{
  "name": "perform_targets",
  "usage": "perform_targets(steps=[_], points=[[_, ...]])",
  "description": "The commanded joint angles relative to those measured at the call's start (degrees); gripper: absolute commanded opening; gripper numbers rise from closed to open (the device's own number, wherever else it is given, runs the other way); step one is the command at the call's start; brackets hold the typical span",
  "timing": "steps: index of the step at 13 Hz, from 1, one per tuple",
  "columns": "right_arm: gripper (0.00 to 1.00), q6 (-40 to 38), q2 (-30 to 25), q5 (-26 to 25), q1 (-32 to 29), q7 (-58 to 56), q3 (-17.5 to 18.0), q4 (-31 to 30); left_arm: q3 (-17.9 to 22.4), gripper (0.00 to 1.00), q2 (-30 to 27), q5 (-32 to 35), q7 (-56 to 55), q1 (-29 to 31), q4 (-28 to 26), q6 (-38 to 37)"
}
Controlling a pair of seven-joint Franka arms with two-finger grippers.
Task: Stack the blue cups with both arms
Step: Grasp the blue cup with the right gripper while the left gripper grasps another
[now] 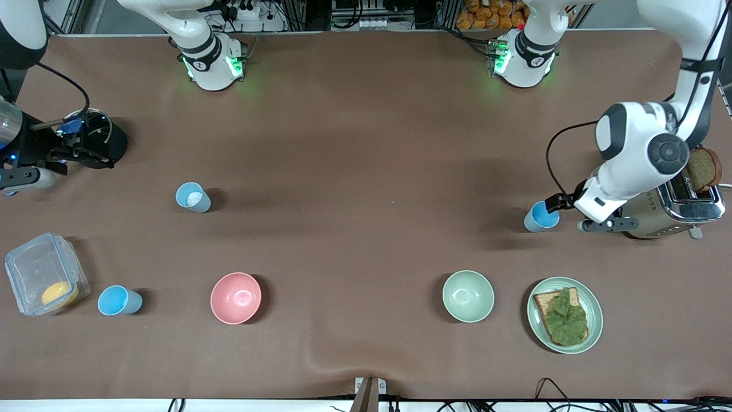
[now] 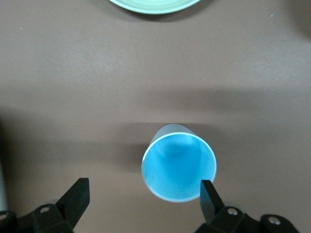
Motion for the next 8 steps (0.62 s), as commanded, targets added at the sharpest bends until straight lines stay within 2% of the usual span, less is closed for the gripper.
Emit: perform_targets(steps=[1,4,7,8], points=[[1.00,1.45,-0.93,-0.98,0.38,1.01,0.00,-2.62,-0.27,1.00,2.00,0.14,0.31,0.41,0.09,2.18],[1.00,2.16,-0.75,-0.98,0.03,1.01,0.00,-3.59,-0.27,1.00,4.81,0.14,0.40,0.41,0.27,5.08],[1.00,4.78,-0.75,-0.98,-0.84,1.09,-0.09,-7.00,-0.27,1.00,5.34,0.67,0.75,0.50,0.18,5.62],[1.00,5.15,-0.75,-0.98,-1.54,1.01,-0.09,-7.97,-0.27,0.91,5.87,0.58,0.75,0.50,0.18,5.70]])
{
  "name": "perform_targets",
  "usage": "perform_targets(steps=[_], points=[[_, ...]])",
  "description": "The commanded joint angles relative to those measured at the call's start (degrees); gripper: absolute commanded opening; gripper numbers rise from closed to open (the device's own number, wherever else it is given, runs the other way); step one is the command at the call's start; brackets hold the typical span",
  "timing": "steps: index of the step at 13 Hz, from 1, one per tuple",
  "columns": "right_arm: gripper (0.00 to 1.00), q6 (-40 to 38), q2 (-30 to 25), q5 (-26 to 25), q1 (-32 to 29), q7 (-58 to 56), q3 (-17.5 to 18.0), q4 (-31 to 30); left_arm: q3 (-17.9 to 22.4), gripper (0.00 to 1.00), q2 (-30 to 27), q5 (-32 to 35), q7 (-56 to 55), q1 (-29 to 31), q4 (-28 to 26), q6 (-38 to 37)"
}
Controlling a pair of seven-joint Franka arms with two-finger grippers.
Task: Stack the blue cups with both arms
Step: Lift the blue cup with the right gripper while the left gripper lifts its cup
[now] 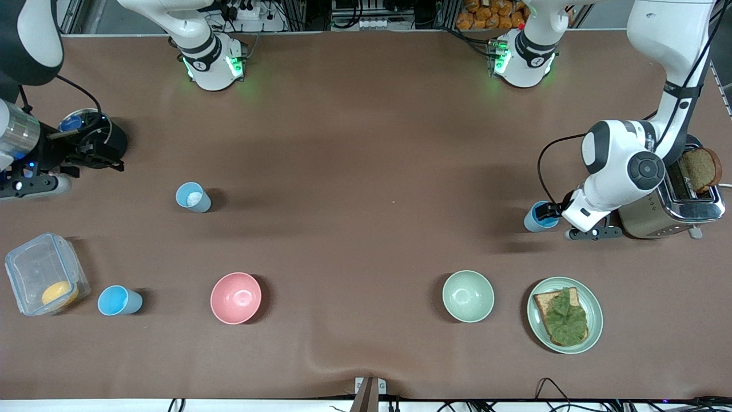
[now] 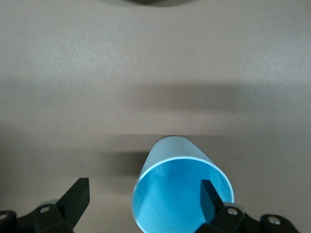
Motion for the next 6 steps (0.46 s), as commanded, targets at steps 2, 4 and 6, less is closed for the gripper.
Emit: perform_targets(steps=[2,4,6], points=[[1.00,1.57,-0.91,-0.79,-1.53,0.78,0.17,-3.66,-0.27,0.49,1.03,0.67,0.75,0.76,0.08,0.78],[1.00,1.84,-0.74,-0.79,-1.53,0.78,0.08,-3.75,-0.36,0.00,0.95,0.58,0.75,0.76,0.16,0.78],[1.00,2.45,-0.13,-0.79,-1.61,0.86,0.08,-3.93,-0.53,0.00,0.16,0.67,-0.21,0.76,0.43,0.70]])
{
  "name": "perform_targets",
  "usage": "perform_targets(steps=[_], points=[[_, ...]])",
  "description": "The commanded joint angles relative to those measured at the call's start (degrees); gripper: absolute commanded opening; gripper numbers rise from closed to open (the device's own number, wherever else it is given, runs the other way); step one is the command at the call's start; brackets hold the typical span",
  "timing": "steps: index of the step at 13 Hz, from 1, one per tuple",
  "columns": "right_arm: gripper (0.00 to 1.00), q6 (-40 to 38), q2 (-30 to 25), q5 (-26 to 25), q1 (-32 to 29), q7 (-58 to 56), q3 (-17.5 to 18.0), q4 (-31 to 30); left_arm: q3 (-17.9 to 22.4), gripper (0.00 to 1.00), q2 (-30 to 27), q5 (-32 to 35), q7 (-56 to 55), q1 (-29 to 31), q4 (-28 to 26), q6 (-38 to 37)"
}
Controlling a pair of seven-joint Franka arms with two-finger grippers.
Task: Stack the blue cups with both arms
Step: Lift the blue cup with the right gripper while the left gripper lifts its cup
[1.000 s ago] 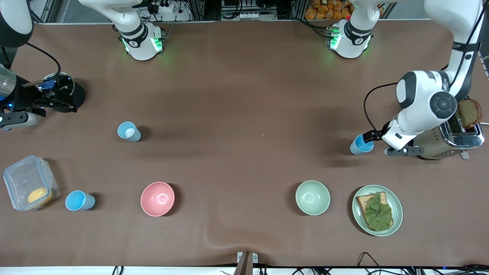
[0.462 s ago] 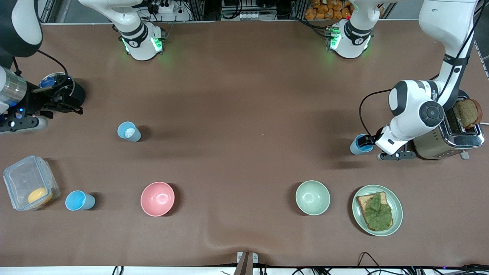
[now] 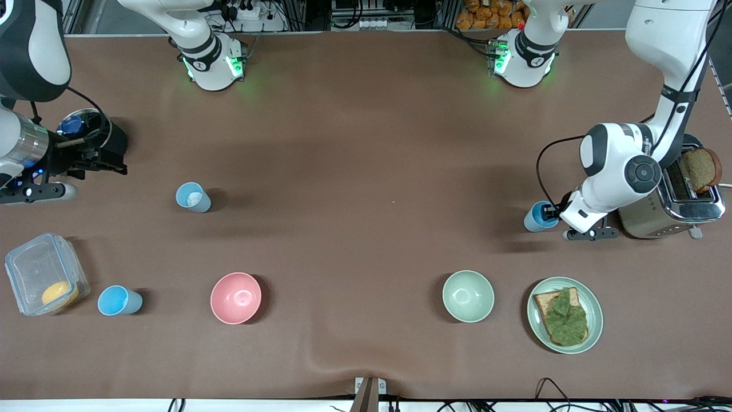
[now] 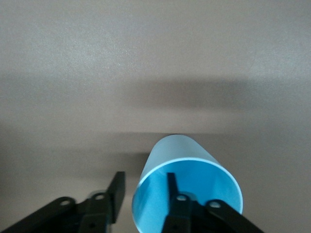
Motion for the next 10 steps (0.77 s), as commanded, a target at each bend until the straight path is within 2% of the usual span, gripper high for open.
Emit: perform_targets(steps=[1,2,6,8,10], points=[[1.00,1.62,-0.08,-0.62,-0.89,0.83,0.76,-1.83,-0.62,0.00,-1.49,0.58,-0.31,0.55,0.47,0.13],[1.00,3.28,0.00,-0.62,-0.89,0.83,0.76,-2.97,-0.71,0.00,-2.45,0.66,-0.31,0.46,0.47,-0.30],[1.00,18.47,0.88,-0.62,-0.37,0.83,0.84,-13.94,-1.06,0.00,-8.16,0.66,-0.05,0.20,1.00,-3.63],[1.00,17.97,1.14,-0.44,-0.97,0.74,0.84,-14.32,-2.63,0.00,-11.59,0.49,-0.05,0.37,3.71,-10.46],[1.00,19.81,3.86,0.17,-0.89,0.48,0.84,-14.14,-3.08,0.00,-14.32,-0.13,-0.13,0.20,8.10,-19.42]])
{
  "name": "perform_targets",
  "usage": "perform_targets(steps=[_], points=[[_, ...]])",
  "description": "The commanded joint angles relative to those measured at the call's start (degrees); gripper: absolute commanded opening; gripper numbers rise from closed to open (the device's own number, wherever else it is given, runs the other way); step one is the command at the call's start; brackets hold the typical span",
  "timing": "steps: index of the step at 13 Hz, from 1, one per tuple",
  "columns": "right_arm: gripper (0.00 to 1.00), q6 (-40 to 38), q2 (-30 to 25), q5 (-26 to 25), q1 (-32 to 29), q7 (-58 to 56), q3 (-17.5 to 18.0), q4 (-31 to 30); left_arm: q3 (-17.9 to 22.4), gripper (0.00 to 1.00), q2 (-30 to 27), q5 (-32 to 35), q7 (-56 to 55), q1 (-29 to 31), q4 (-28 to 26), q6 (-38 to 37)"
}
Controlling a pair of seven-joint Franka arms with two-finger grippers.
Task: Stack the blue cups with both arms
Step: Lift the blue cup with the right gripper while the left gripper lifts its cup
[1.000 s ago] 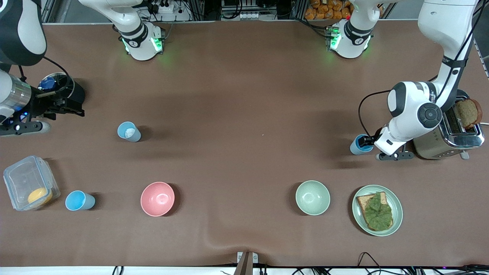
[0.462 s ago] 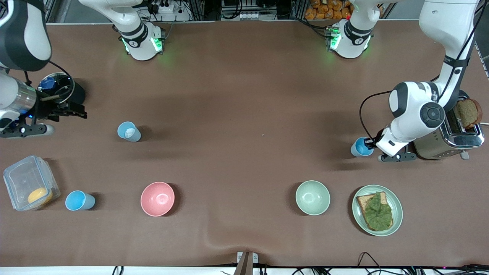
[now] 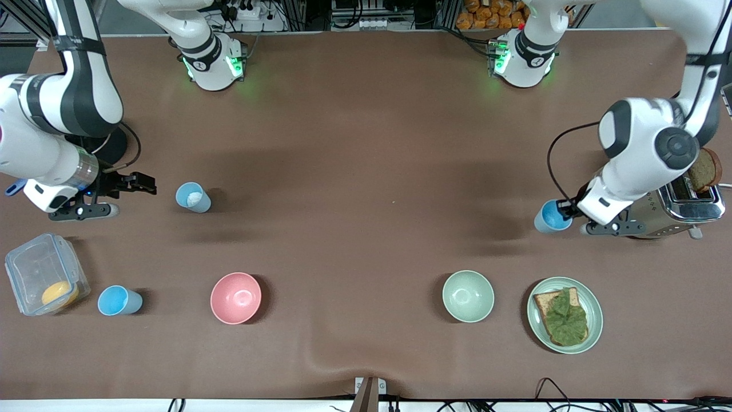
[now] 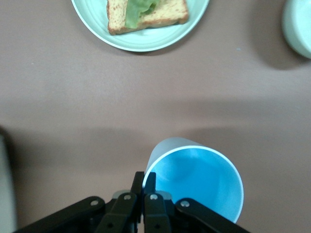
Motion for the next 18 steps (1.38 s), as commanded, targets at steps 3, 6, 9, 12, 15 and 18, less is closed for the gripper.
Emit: perform_targets(steps=[3,6,9,12,15,18], points=[[1.00,5.77,5.68,0.25,-0.81,0.18,0.69,-0.55,-2.06,0.00,-5.19,-0.30,-0.12,0.25,10.98,-20.55],[1.00,8.24,9.03,0.25,-0.81,-0.09,0.78,-0.72,-3.56,0.00,-5.01,-0.30,0.05,0.16,19.24,-29.70],[1.00,14.02,9.82,0.25,-0.72,-0.09,0.78,-4.57,-5.92,0.00,-4.75,-0.39,0.67,0.16,23.04,-33.50],[1.00,15.01,9.83,0.34,-0.90,-0.17,0.78,-6.87,-6.55,0.00,-4.31,-0.39,-0.04,0.07,23.13,-33.51],[1.00,14.92,8.60,0.34,-0.90,-0.17,0.87,-9.94,-6.55,0.00,-4.22,-0.39,0.31,-0.02,23.13,-33.51],[1.00,16.32,8.16,0.51,-1.16,-0.26,0.87,-12.32,-6.55,0.00,-4.22,-0.39,0.67,0.25,23.13,-33.51]])
